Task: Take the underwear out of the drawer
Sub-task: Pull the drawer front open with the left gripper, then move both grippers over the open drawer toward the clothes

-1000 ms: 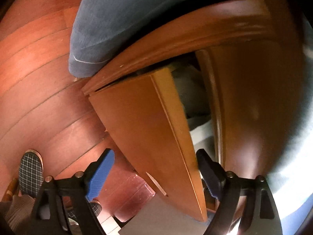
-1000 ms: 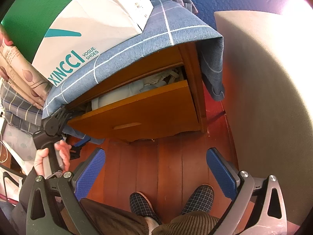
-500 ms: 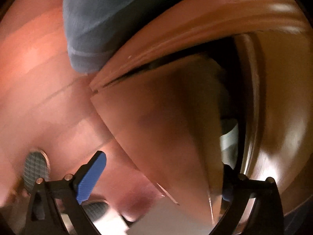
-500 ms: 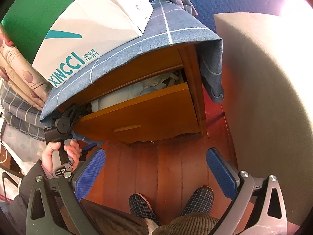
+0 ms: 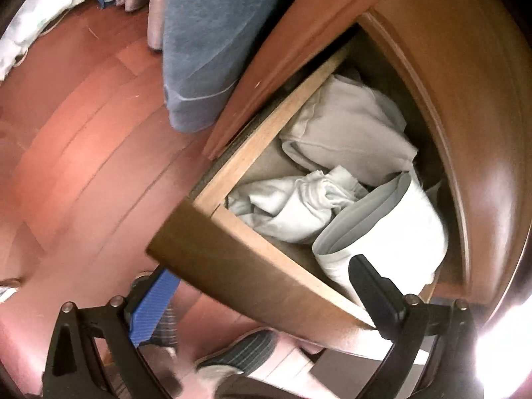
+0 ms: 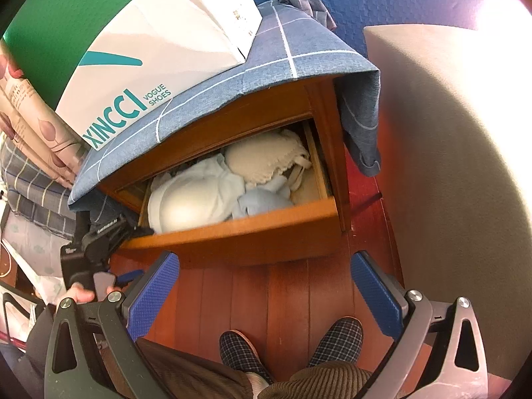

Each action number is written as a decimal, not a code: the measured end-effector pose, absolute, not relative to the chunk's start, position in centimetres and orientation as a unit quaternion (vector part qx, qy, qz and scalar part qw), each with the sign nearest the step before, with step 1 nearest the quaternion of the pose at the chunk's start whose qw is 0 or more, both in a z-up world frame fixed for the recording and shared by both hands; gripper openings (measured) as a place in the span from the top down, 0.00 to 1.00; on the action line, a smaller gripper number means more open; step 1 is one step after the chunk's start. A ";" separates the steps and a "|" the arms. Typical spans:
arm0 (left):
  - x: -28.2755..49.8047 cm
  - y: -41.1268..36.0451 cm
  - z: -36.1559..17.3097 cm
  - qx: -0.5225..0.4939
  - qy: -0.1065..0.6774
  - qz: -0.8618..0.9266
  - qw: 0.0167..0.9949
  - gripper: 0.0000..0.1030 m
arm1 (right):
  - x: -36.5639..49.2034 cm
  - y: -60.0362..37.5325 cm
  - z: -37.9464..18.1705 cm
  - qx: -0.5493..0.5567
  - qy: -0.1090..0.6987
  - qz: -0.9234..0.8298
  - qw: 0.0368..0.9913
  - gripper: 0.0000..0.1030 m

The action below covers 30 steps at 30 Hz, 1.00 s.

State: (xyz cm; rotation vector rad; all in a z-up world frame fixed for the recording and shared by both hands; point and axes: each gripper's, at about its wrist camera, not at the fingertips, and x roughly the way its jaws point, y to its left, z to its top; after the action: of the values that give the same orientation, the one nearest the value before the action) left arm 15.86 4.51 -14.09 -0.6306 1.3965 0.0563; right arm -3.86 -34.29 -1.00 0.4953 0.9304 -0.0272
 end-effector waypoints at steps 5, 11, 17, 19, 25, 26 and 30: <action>14.6 5.3 -12.8 -0.240 0.651 0.027 0.719 0.00 | -3.8 -34.2 -0.9 0.235 0.446 -0.015 0.864 0.01; 13.8 3.9 -13.1 -0.163 0.664 0.044 0.728 0.00 | -3.7 -34.2 -0.8 0.235 0.446 -0.016 0.863 0.01; 13.5 3.5 -12.2 -0.148 0.678 0.046 0.718 0.00 | -3.7 -34.0 -0.7 0.234 0.446 -0.015 0.864 0.01; 13.8 3.1 -12.3 -0.139 0.683 0.051 0.715 0.00 | -3.7 -34.0 -0.7 0.234 0.447 -0.015 0.863 0.01; 13.3 3.5 -11.7 -0.133 0.678 0.051 0.721 0.00 | -3.6 -34.0 -0.8 0.239 0.450 -0.014 0.860 0.01; 13.1 3.4 -11.7 -0.133 0.676 0.051 0.723 0.00 | -3.6 -34.0 -0.9 0.238 0.452 -0.015 0.859 0.01; 12.7 2.9 -11.1 -0.111 0.655 0.060 0.745 0.00 | -3.4 -33.9 -1.2 0.240 0.461 -0.012 0.854 0.01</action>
State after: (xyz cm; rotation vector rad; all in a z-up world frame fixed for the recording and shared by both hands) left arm 12.66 2.89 -11.06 -0.2434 1.4342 0.1311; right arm -3.38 -33.85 -1.18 0.5056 0.9705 -0.0259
